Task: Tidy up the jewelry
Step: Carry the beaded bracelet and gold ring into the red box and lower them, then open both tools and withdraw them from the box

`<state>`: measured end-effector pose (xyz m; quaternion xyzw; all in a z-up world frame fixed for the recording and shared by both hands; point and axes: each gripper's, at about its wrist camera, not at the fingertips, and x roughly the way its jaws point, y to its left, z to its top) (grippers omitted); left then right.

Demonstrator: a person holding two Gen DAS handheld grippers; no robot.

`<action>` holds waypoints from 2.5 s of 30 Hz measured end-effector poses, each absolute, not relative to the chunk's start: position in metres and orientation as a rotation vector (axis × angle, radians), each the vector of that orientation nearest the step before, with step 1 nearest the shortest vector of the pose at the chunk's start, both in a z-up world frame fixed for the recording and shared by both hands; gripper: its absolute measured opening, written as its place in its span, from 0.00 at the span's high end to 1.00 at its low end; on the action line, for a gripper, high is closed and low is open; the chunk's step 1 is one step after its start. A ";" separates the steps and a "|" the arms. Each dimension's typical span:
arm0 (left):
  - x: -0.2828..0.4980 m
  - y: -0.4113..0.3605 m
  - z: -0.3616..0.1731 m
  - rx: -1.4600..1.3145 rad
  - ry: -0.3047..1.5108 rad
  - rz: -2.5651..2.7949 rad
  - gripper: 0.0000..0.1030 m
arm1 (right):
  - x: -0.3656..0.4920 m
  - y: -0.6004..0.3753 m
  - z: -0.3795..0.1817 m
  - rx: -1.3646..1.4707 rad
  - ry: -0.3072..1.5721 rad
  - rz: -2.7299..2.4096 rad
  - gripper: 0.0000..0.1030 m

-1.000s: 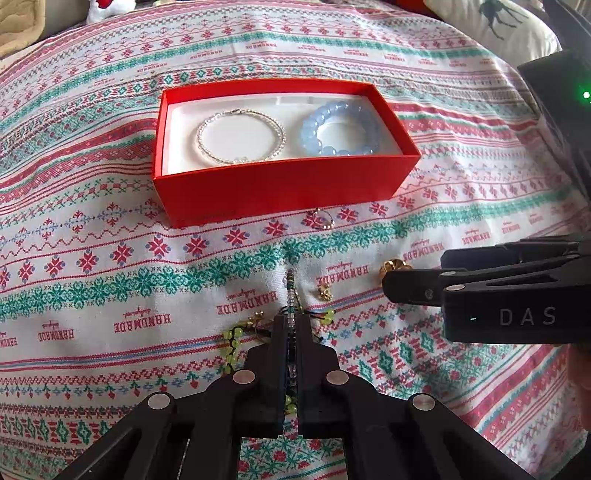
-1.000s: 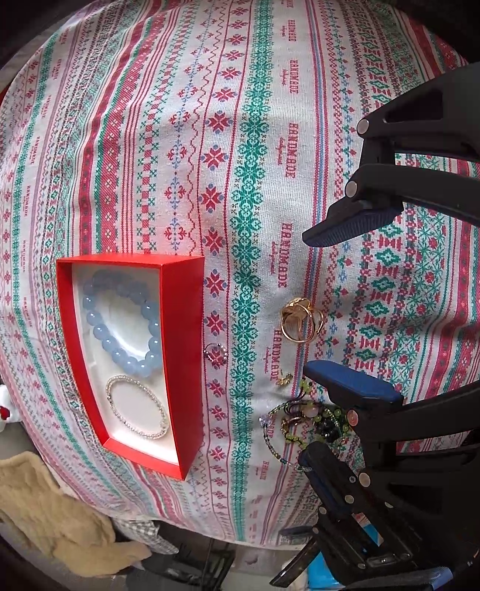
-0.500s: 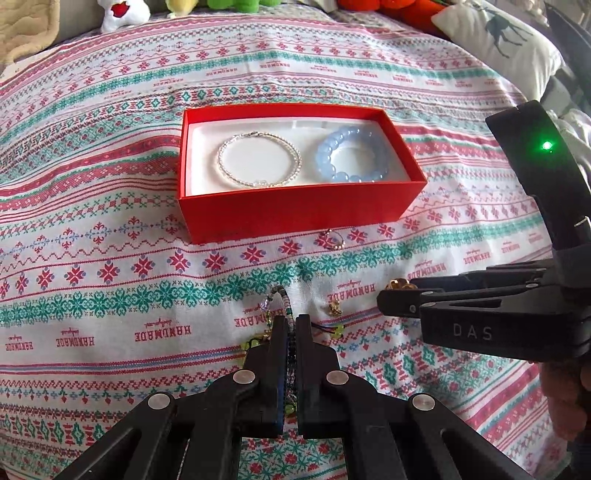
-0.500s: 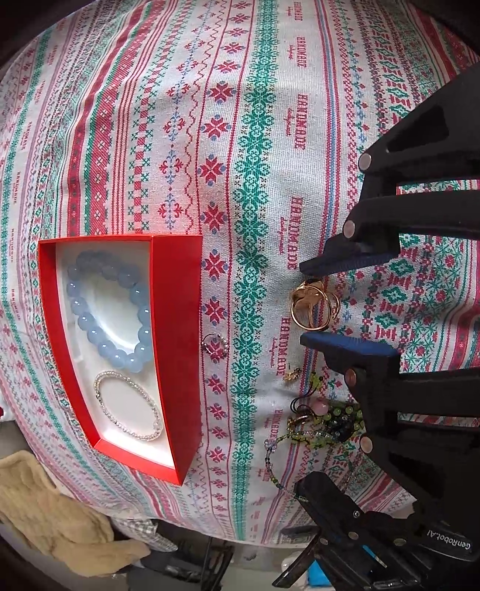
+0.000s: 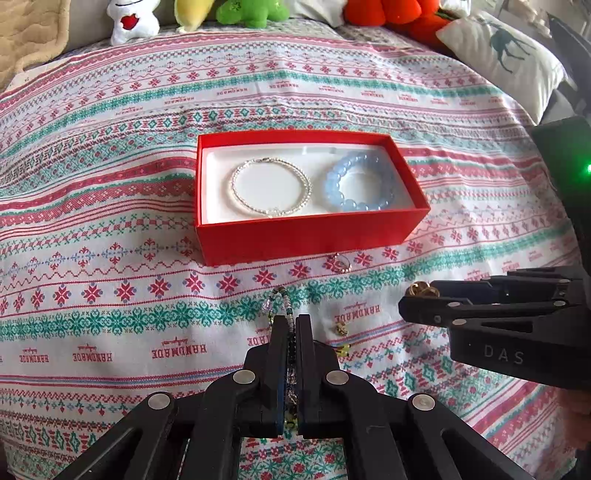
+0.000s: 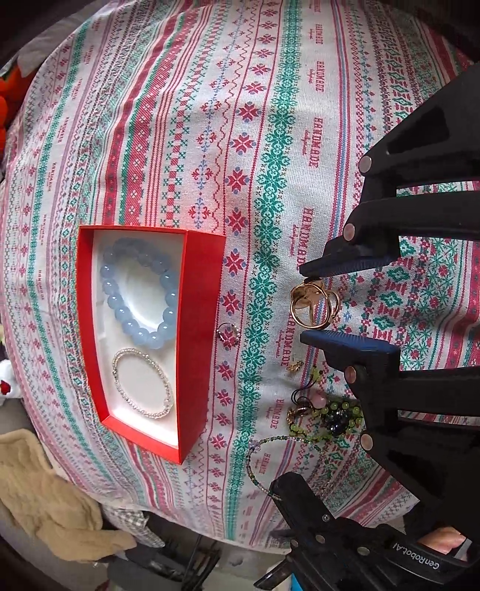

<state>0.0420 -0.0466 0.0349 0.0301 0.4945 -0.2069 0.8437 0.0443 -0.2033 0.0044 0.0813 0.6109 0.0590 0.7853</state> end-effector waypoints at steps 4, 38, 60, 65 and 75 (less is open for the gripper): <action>0.046 -0.045 0.043 0.050 1.023 -0.431 1.00 | 0.044 -0.207 0.018 0.184 1.282 0.128 0.70; 0.134 -0.083 0.026 -0.200 0.979 -0.446 1.00 | 0.102 -0.239 0.027 0.367 1.188 0.055 0.70; 0.142 -0.070 0.007 -0.021 0.972 -0.284 0.87 | 0.116 -0.234 0.022 0.350 1.167 0.118 0.69; 0.134 -0.073 0.012 0.022 0.966 -0.283 0.69 | 0.111 -0.234 0.032 0.343 1.159 0.133 0.62; 0.109 -0.066 0.028 0.059 0.958 -0.297 0.44 | 0.091 -0.239 0.051 0.323 1.147 0.146 0.52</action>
